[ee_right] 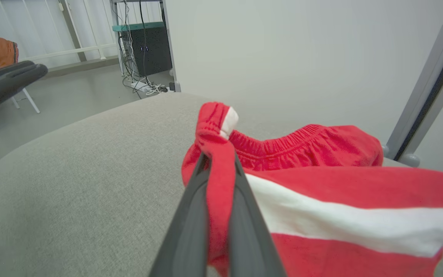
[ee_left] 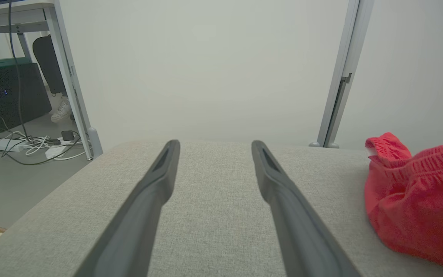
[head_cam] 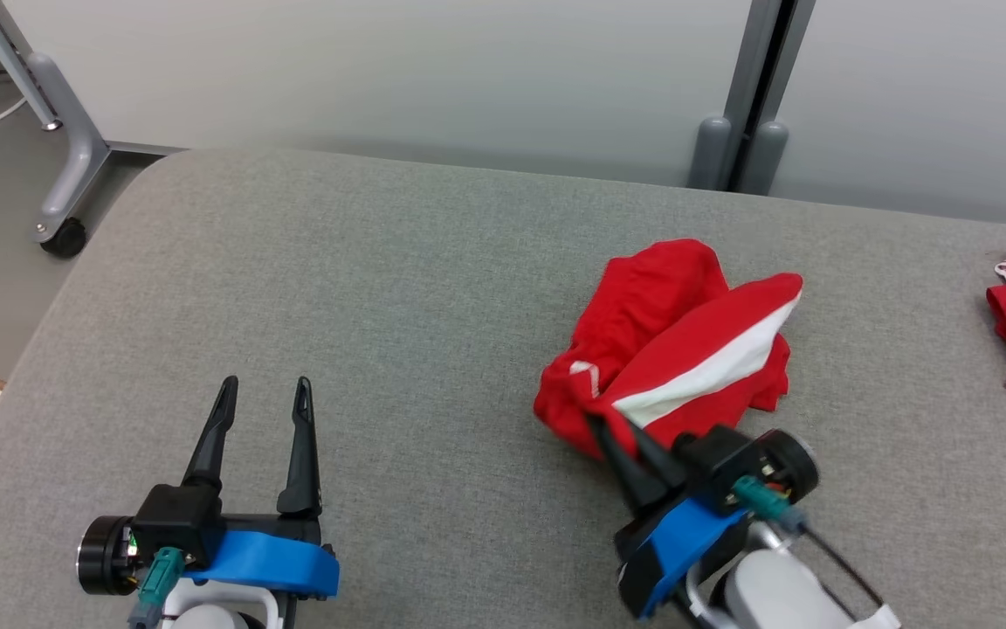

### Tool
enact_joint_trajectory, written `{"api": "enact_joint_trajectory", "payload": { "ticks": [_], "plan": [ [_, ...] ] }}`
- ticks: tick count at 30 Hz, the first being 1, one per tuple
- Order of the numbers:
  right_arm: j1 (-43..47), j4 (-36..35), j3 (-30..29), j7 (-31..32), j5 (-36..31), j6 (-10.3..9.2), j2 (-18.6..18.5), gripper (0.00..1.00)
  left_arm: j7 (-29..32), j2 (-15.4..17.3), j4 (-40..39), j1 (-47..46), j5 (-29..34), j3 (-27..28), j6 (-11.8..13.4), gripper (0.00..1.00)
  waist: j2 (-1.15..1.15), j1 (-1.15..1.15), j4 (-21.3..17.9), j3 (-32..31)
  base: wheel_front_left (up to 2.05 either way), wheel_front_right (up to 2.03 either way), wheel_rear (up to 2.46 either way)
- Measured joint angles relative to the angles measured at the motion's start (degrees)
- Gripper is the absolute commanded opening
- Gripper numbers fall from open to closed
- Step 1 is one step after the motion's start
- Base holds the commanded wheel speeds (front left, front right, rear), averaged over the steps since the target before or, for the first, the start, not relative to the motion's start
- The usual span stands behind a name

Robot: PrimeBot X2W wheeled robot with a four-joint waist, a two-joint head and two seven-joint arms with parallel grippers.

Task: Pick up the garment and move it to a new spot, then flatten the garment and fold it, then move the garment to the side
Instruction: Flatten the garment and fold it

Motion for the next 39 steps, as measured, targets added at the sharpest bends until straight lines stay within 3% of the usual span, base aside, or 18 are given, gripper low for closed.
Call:
{"api": "enact_joint_trajectory", "payload": {
  "ticks": [8,11,12,14,15,20,27,33,39],
  "plan": [
    [2.42,3.97,17.80,1.88,1.78,-0.01,0.53,0.00,0.00,-0.44,0.12,0.14,0.00,-0.12,-0.14,1.00,0.00,0.00,1.77,0.38,0.00,0.00,0.00],
    [2.77,6.34,21.20,2.43,3.94,-0.01,0.67,0.00,0.00,-0.55,0.09,0.20,-0.01,0.00,-0.14,1.00,0.00,0.00,1.96,0.73,0.00,0.00,0.00],
    [2.81,7.21,22.13,2.86,4.55,-0.01,0.65,0.05,0.00,-0.57,0.09,0.20,-0.01,0.07,-0.14,1.00,0.00,0.00,1.93,0.86,0.00,0.00,0.00],
    [3.19,7.89,24.04,2.81,5.82,-0.01,0.63,0.84,0.00,-0.67,0.09,0.20,-0.08,0.24,-0.13,1.00,0.00,0.00,1.76,1.05,0.00,0.00,0.00],
    [3.36,8.08,24.71,2.70,6.47,-0.01,0.67,1.00,0.00,-0.73,0.12,0.23,-0.08,0.35,-0.13,1.00,0.00,0.00,1.62,1.14,0.00,0.00,0.00],
    [2.79,7.84,24.17,0.99,7.55,-0.01,0.68,1.00,0.00,-0.83,0.26,0.20,-0.14,0.77,-0.09,1.00,0.00,0.01,0.56,1.31,0.00,0.00,0.00],
    [-0.43,2.71,17.72,0.31,5.80,-0.01,0.12,1.00,0.01,-0.93,0.27,0.19,-0.12,0.99,-0.05,1.00,0.00,0.01,-0.54,0.83,0.00,0.00,0.00],
    [-3.56,-3.92,9.18,3.54,4.02,-0.01,-1.44,1.00,0.00,-1.00,0.03,0.19,-0.07,1.10,-0.08,1.00,0.00,0.01,-0.32,1.04,0.00,0.00,0.00],
    [-6.42,-5.41,3.13,8.47,1.69,-0.01,-2.31,1.00,0.00,-1.08,0.04,0.03,-0.08,0.99,-0.14,1.00,0.00,0.01,0.88,1.91,0.00,0.00,0.00]
  ]
}}
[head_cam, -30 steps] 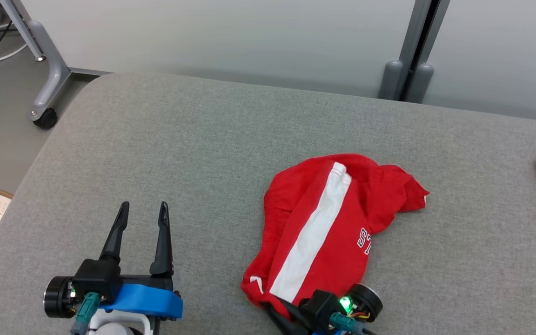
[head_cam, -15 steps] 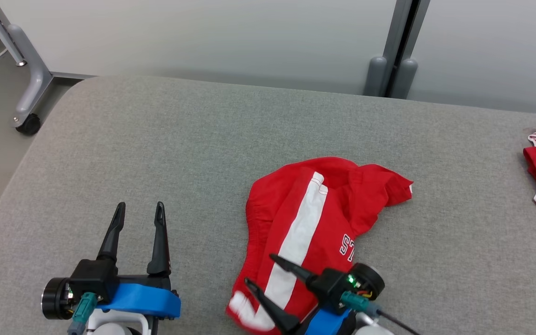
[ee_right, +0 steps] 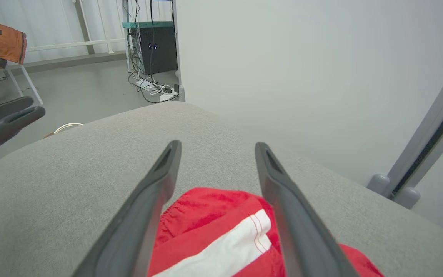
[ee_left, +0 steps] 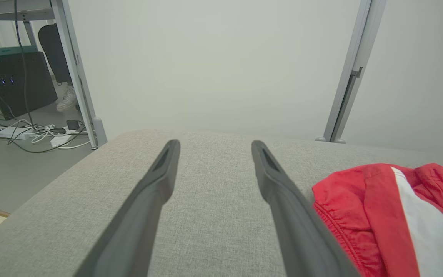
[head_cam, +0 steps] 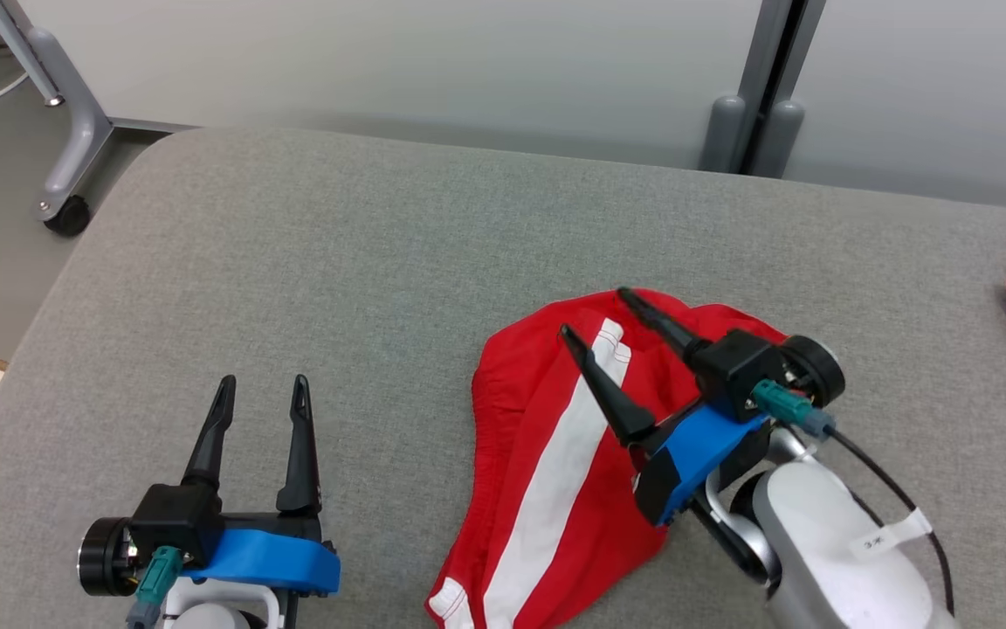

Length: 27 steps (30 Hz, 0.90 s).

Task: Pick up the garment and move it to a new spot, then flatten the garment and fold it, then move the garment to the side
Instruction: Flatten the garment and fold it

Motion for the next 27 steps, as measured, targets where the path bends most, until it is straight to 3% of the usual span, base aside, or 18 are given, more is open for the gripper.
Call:
{"api": "enact_joint_trajectory", "payload": {
  "ticks": [10,24,25,27],
  "plan": [
    [-4.11,6.28,-4.23,7.68,-3.69,0.00,-0.92,1.00,0.00,-0.11,-0.25,-1.32,-0.52,-0.78,0.01,1.00,0.00,0.00,2.28,2.83,0.00,0.00,0.00],
    [-7.12,21.32,-5.32,6.82,-3.36,0.00,0.56,1.00,0.01,-0.14,-0.16,-3.52,-3.03,-3.64,1.38,1.00,0.00,0.01,4.87,5.78,0.00,0.00,0.00],
    [-7.67,22.34,-5.39,6.31,-3.34,0.00,0.74,0.85,0.00,-0.14,-0.12,-3.59,-3.05,-3.80,1.49,1.00,0.00,0.00,4.98,5.88,0.00,0.00,0.00],
    [-8.67,23.91,-5.70,4.69,-3.22,0.00,1.02,0.00,0.01,-0.14,0.00,-3.86,-3.25,-4.14,1.53,1.00,0.00,0.01,5.19,5.91,0.00,0.00,0.00]
  ]
}}
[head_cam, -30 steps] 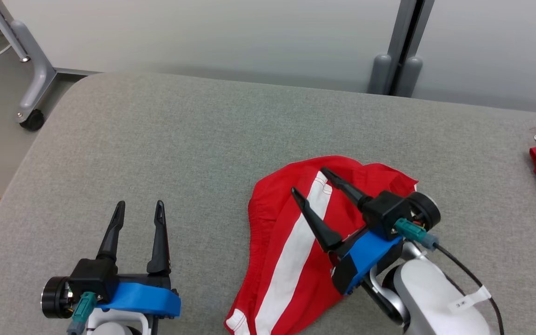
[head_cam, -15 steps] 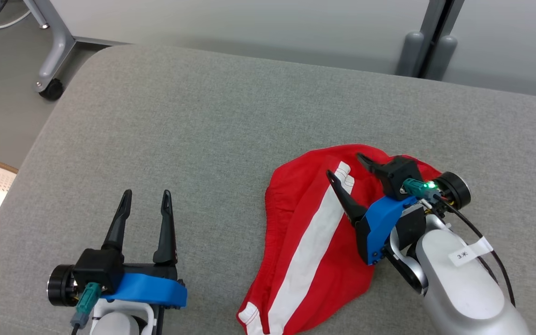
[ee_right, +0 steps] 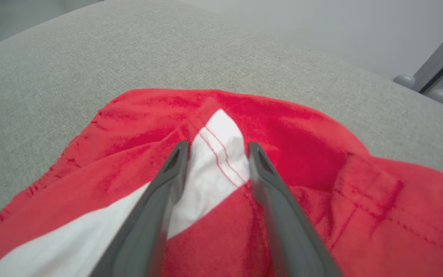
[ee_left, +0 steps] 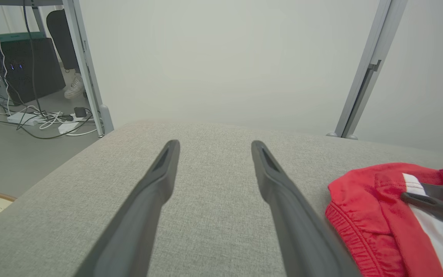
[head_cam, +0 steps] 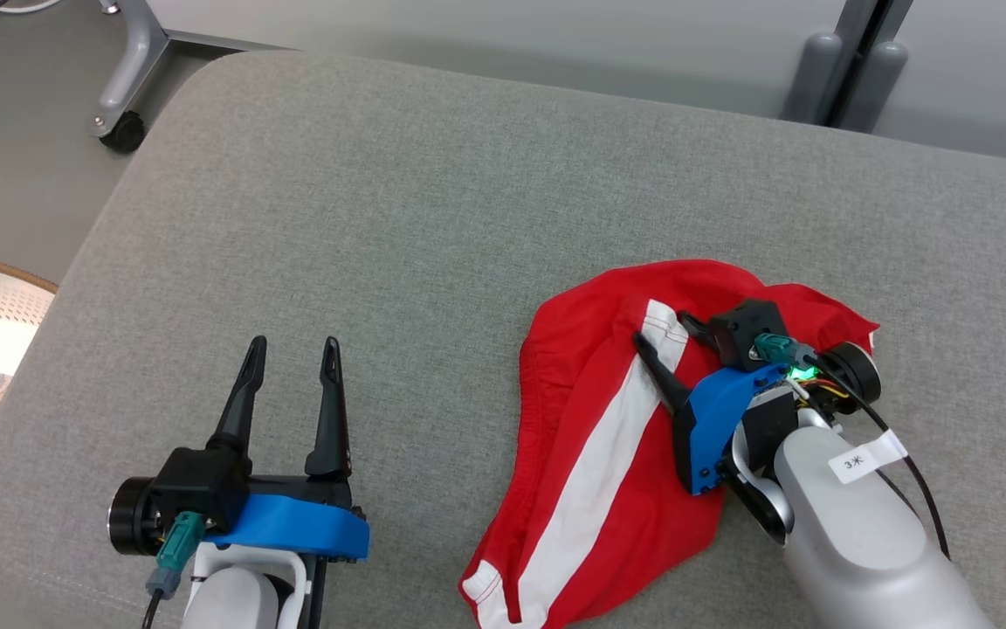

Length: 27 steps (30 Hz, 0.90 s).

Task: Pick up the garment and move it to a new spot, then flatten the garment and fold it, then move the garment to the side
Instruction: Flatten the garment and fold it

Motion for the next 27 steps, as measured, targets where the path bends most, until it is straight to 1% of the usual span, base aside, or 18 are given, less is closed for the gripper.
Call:
{"api": "enact_joint_trajectory", "payload": {
  "ticks": [7,12,17,21,24,27],
  "plan": [
    [-0.45,1.72,-0.56,-8.00,0.55,0.01,0.58,0.00,-0.01,0.00,0.45,0.86,0.01,0.40,0.49,1.00,0.00,0.00,-0.97,-1.84,0.00,0.00,0.00],
    [3.18,-1.21,-1.69,-11.92,2.37,0.00,0.25,0.00,0.00,-0.01,0.76,2.88,0.83,1.07,0.07,1.00,0.00,0.00,-3.60,-3.78,0.00,0.00,0.00],
    [9.93,-9.10,-4.76,-12.91,3.49,0.00,-1.21,0.00,0.00,-0.01,0.83,4.37,1.41,1.90,-0.14,1.00,0.00,-0.01,-7.22,-5.78,0.00,0.00,0.00],
    [17.79,-17.35,-7.82,-11.07,4.17,0.00,-1.86,0.00,0.00,-0.04,0.82,5.06,1.57,1.93,-0.37,1.00,0.00,-0.01,-10.00,-7.14,0.00,0.00,0.00],
    [24.25,-23.91,-10.81,-8.94,4.44,0.00,-1.52,0.00,0.00,-0.04,0.79,5.09,1.58,1.88,-0.46,1.00,0.00,-0.01,-11.74,-7.79,0.00,0.00,0.00],
    [30.52,-29.94,-14.08,-7.10,5.44,0.00,-0.20,0.00,-0.01,-0.03,0.82,5.17,1.58,1.93,-0.53,1.00,0.00,-0.02,-12.92,-8.26,0.00,0.00,0.00]
  ]
}}
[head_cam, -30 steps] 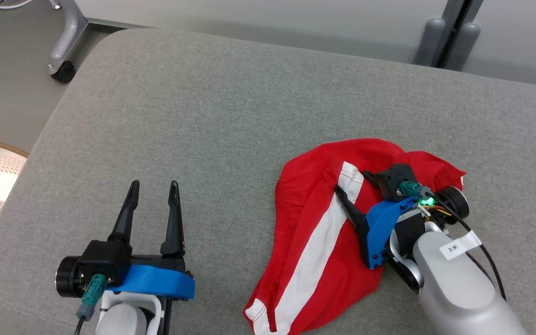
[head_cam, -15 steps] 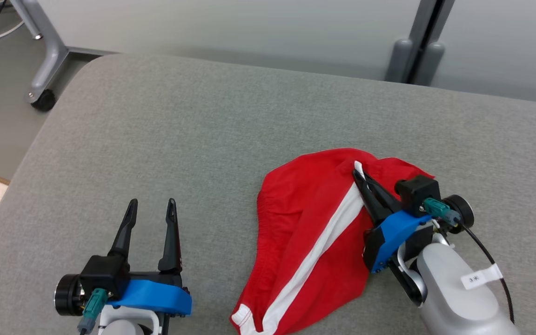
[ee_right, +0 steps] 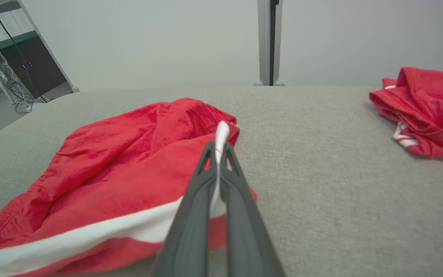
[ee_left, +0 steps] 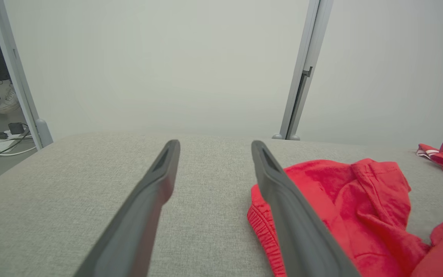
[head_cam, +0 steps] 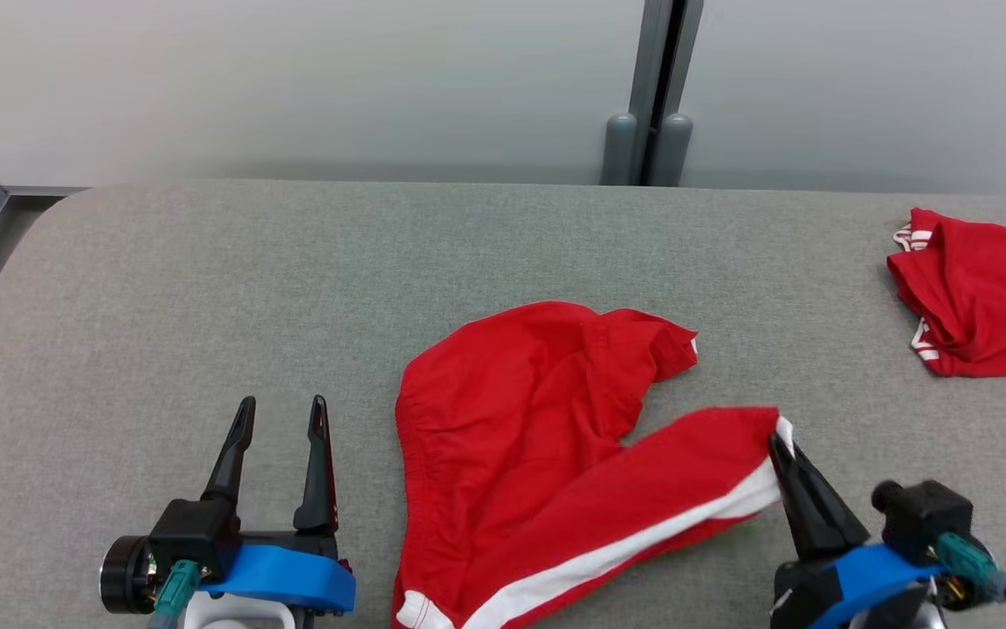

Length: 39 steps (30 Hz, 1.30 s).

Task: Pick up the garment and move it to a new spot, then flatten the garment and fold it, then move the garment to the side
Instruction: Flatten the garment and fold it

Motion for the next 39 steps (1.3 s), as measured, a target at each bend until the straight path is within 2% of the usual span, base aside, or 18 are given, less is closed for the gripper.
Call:
{"api": "enact_joint_trajectory", "payload": {
  "ticks": [7,8,9,10,15,20,26,29,32,34,39],
  "plan": [
    [12.28,-6.65,-4.45,3.03,0.92,0.00,1.87,0.00,0.00,-0.01,0.29,0.51,0.11,0.09,-0.19,1.00,0.00,0.00,-0.97,-0.82,0.00,0.00,0.00],
    [13.44,-7.09,-4.86,3.27,1.09,0.00,2.01,0.09,0.00,-0.01,0.34,0.63,0.16,0.13,-0.26,1.00,0.00,0.00,-1.01,-0.94,0.00,0.00,0.00],
    [14.42,-7.51,-5.22,3.26,1.02,0.00,2.08,0.44,0.01,0.00,0.36,0.75,0.18,0.18,-0.26,1.00,0.00,0.00,-1.04,-1.05,0.00,0.00,0.00],
    [15.24,-7.89,-5.39,3.25,1.14,0.00,2.08,1.00,0.00,-0.01,0.41,0.87,0.20,0.23,-0.31,1.00,0.00,0.00,-1.08,-1.20,0.00,0.00,0.00],
    [16.72,-9.45,-6.28,2.43,2.48,0.00,2.14,1.00,0.01,-0.01,0.54,1.01,0.57,0.55,-0.55,1.00,0.00,0.00,-1.30,-1.66,0.00,0.00,0.00],
    [16.17,-10.91,-7.10,1.75,0.90,0.00,2.15,1.00,0.00,0.00,0.56,1.03,0.77,0.77,-0.83,1.00,0.00,0.00,-1.33,-1.74,0.00,0.00,0.00],
    [8.95,-11.99,-5.17,3.96,-3.88,0.00,2.16,1.00,0.01,-0.01,0.45,0.97,1.24,1.04,-0.96,1.00,0.00,0.01,-1.17,-1.28,0.00,0.00,0.00],
    [3.01,-10.72,-2.96,7.14,-5.50,0.00,0.87,1.00,0.01,-0.01,0.41,0.64,1.52,1.15,-1.01,1.00,0.00,0.01,-0.60,-0.74,0.00,0.00,0.00],
    [0.76,-9.16,-1.83,8.44,-5.84,0.00,-0.24,1.00,0.01,0.00,0.41,0.15,1.63,1.07,-1.09,1.00,0.00,0.01,-0.10,-0.48,0.00,0.00,0.00],
    [-1.72,-5.53,-0.51,9.93,-6.39,0.00,-2.47,1.00,0.01,0.00,0.35,-0.19,1.62,0.73,-1.05,1.00,0.00,0.01,0.80,0.04,0.00,0.00,0.00],
    [-2.83,0.10,0.90,11.18,-5.48,0.01,-3.39,1.00,0.01,0.01,0.32,-0.69,1.40,0.44,-1.00,1.00,0.00,0.01,2.03,0.96,0.00,0.00,0.00]
  ]
}}
